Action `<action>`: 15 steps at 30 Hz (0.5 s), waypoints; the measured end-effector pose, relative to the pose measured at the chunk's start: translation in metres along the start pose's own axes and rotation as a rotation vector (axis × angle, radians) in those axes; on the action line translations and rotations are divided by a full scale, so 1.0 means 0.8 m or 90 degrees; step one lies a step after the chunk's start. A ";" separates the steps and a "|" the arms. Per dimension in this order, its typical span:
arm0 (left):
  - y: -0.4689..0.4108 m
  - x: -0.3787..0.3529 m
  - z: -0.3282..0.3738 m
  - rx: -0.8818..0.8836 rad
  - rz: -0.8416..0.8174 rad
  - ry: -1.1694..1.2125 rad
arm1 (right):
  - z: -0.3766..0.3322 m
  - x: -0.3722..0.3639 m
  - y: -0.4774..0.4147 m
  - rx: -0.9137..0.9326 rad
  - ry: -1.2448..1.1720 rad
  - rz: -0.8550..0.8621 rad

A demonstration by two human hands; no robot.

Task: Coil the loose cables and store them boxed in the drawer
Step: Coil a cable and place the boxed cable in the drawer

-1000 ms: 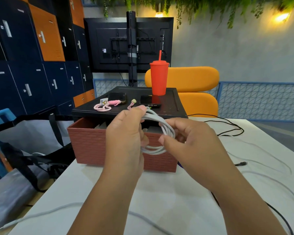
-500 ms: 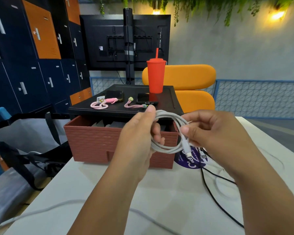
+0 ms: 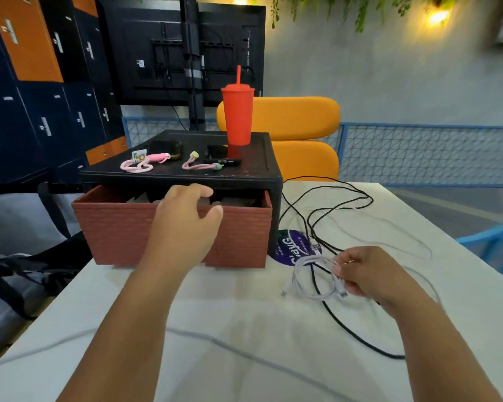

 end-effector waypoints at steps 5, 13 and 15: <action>-0.016 0.004 -0.032 0.010 0.007 -0.157 | 0.048 -0.006 -0.013 -0.082 0.106 -0.013; -0.021 0.002 -0.044 -0.028 0.005 -0.201 | 0.046 -0.014 -0.021 -0.049 0.377 0.010; -0.020 0.000 -0.047 -0.040 0.003 -0.193 | 0.029 -0.011 -0.018 -0.009 0.366 0.062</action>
Point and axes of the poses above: each hand's wrist, its own y-axis away from the middle knuckle, its own x-axis out of the back of the hand, z = x × y, the point moved 3 cm from there along -y, towards the middle knuckle, and after that the axes turned 8 degrees about x, right-handed, at the moved point
